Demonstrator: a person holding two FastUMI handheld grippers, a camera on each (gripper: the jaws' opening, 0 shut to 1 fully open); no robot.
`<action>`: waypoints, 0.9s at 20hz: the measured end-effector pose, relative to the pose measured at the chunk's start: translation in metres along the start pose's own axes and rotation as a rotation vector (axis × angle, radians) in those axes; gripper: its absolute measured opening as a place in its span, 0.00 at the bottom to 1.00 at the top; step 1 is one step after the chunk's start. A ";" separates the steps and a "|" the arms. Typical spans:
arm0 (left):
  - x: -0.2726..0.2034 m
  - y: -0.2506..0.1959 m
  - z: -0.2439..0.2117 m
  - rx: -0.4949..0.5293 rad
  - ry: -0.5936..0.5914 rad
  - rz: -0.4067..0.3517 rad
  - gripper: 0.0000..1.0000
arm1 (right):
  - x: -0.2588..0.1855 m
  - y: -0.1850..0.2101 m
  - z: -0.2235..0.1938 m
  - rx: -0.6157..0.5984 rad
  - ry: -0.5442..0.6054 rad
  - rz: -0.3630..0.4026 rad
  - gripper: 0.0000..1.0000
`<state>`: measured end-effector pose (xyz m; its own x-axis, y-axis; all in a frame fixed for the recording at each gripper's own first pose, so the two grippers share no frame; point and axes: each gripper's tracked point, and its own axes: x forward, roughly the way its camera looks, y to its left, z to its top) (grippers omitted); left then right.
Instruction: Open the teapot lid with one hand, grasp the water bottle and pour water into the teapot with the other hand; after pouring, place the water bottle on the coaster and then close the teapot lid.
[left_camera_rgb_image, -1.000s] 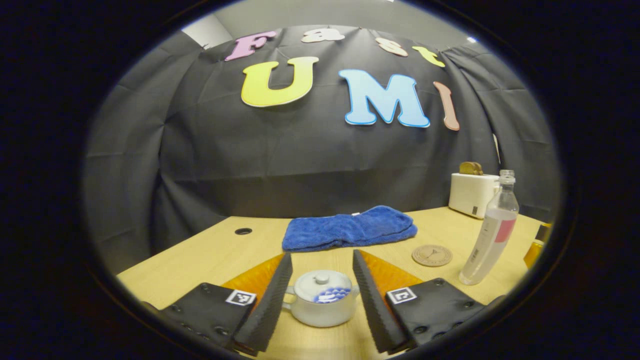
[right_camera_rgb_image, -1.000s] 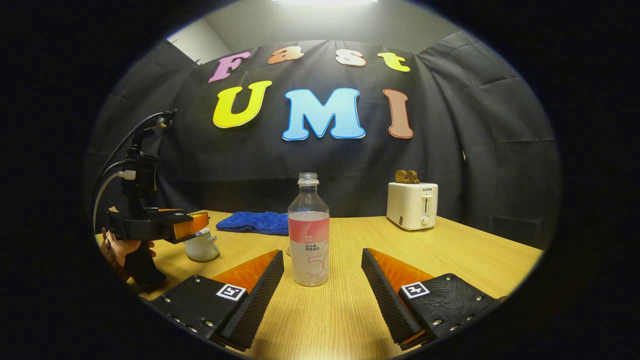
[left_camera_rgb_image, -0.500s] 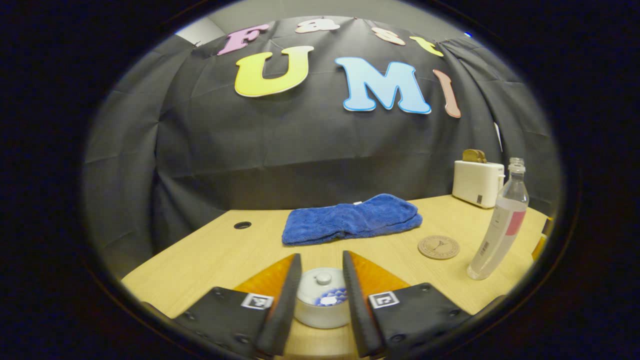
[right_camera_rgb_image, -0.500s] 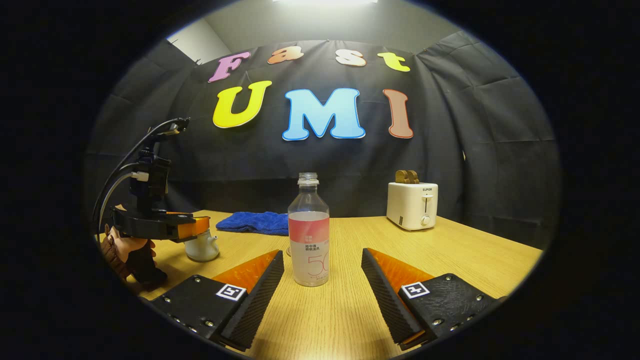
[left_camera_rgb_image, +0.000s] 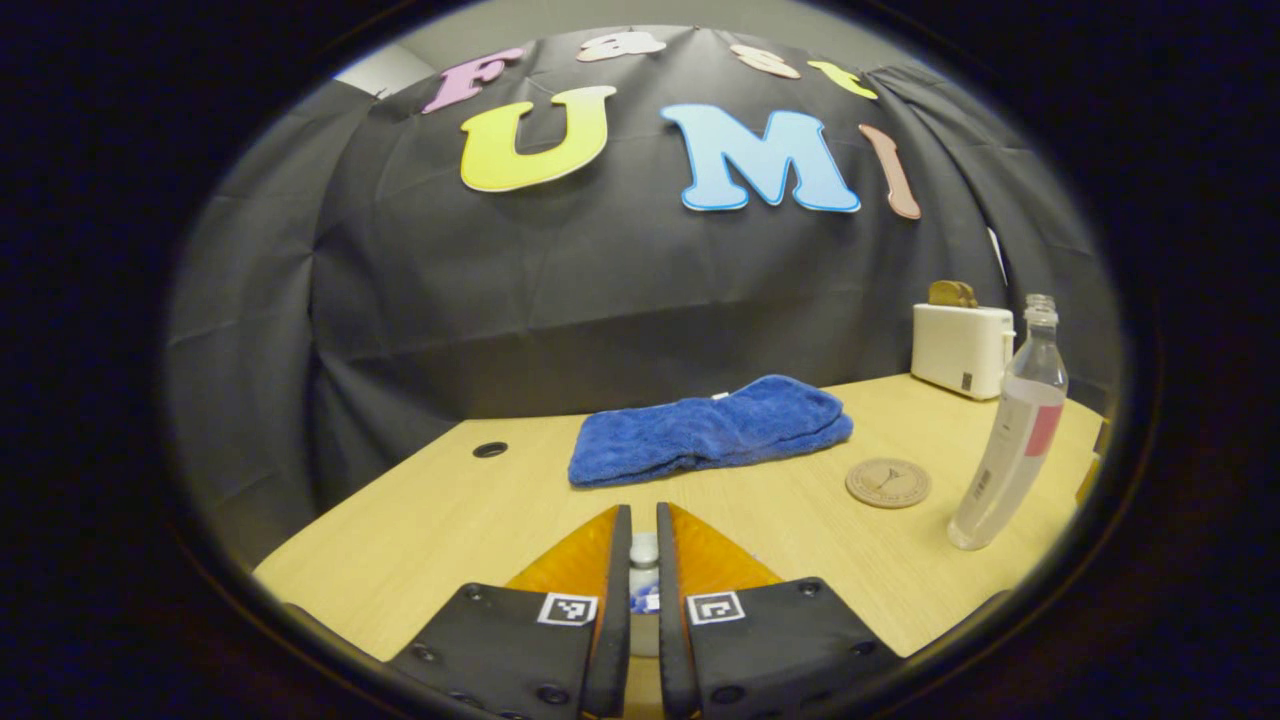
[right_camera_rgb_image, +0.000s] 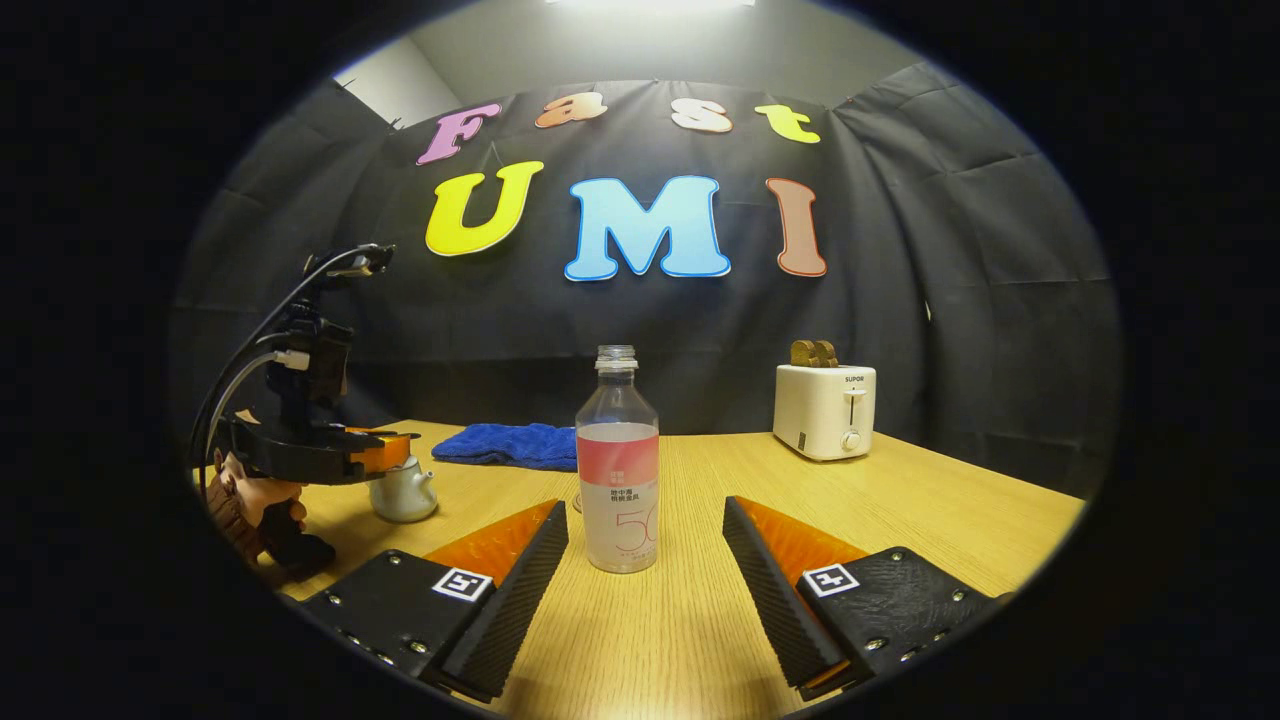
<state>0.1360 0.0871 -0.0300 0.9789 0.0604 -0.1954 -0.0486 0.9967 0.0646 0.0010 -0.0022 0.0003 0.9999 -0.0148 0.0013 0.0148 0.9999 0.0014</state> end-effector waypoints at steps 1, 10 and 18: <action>0.000 -0.001 0.000 -0.007 -0.003 -0.006 0.19 | 0.000 0.000 -0.001 0.000 0.000 0.000 0.97; -0.012 0.005 0.027 -0.011 -0.059 -0.006 0.20 | 0.000 0.000 0.000 0.000 0.000 -0.002 0.97; -0.032 0.023 0.035 -0.035 -0.069 0.007 0.20 | 0.006 0.012 -0.001 -0.002 0.006 0.060 0.97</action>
<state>0.1105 0.1066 0.0121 0.9897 0.0646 -0.1274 -0.0610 0.9976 0.0314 0.0075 0.0092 -0.0009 0.9990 0.0454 -0.0050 -0.0454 0.9990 -0.0002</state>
